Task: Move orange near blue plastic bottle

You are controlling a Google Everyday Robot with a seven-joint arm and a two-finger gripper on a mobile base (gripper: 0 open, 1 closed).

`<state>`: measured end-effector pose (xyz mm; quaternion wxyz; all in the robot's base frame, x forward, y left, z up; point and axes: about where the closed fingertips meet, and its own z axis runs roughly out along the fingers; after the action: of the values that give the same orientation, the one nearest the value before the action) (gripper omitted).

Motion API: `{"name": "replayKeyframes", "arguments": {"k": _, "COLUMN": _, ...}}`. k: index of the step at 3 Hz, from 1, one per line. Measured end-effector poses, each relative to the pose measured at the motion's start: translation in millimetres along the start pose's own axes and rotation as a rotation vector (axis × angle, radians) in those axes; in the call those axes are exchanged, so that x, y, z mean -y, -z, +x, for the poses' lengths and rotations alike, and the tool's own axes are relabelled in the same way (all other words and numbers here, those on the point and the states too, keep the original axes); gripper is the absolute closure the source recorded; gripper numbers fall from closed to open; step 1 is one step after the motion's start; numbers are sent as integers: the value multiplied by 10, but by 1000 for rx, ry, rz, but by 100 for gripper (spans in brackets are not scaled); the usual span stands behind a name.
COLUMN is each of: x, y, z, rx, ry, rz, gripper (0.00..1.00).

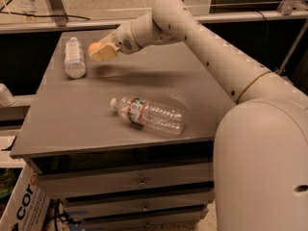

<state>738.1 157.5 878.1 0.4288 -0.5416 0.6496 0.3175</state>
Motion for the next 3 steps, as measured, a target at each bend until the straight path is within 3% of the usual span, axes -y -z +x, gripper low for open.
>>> {"name": "replayKeyframes", "arguments": {"k": 3, "x": -122, "y": -393, "z": 181, "rx": -41, "ry": -12, "rz": -64, "gripper": 100}}
